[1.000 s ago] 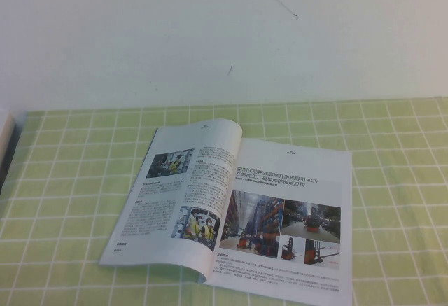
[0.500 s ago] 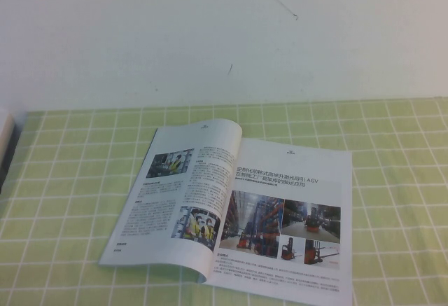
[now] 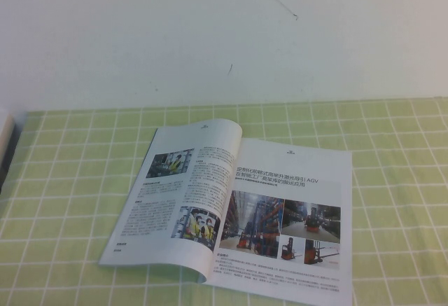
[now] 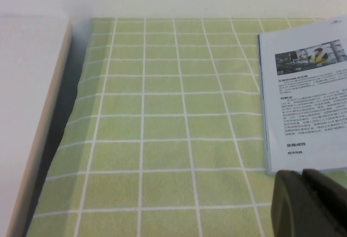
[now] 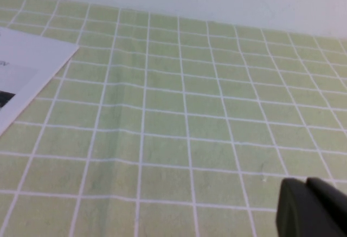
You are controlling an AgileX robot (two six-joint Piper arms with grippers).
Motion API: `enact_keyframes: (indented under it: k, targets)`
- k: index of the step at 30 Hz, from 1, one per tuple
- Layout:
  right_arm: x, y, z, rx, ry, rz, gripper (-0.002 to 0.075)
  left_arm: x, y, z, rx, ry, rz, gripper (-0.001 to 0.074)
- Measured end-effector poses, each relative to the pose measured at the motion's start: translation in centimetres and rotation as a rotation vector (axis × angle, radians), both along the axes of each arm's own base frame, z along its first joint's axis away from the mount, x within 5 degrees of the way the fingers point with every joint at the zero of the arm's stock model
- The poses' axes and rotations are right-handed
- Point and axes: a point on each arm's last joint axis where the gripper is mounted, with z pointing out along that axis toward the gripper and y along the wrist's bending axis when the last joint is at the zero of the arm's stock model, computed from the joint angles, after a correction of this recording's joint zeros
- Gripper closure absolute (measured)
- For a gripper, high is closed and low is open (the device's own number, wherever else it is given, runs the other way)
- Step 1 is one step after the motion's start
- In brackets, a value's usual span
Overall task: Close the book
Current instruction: 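Close the open booklet and leave it lying on the table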
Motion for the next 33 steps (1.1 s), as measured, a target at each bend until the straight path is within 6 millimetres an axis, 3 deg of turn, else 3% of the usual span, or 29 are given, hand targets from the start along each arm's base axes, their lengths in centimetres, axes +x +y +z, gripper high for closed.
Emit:
enact_keyframes:
  k: [5,9,14,21,29,33]
  targets:
    - [0.0,-0.2,0.1,-0.058,-0.001,-0.002,0.0729,0.1,0.0,0.3,0.01,-0.041,0.001,0.0738]
    - [0.3,-0.1,0.7,-0.107,-0.098,0.016,0.0729,0.4,0.0,1.8,0.023,-0.222,-0.001,0.0738]
    - [0.5,0.7,4.0,-0.149,-0.471,0.089,0.0729,-0.1,-0.1,5.2,0.031,-0.599,-0.015,0.0738]
    - [-1.4,1.8,8.2,-0.164,-0.99,0.186,0.0729,-2.3,-0.3,8.8,-0.007,-1.066,-0.035,0.0738]
    - [-1.6,1.8,8.4,-0.056,-1.016,0.198,0.0729,-5.1,-0.3,10.6,-0.034,-1.433,-0.053,0.0738]
    - [-1.5,1.8,8.4,-0.052,-1.014,0.199,0.0729,-5.4,-0.5,10.7,-0.01,-1.471,-0.076,0.0738]
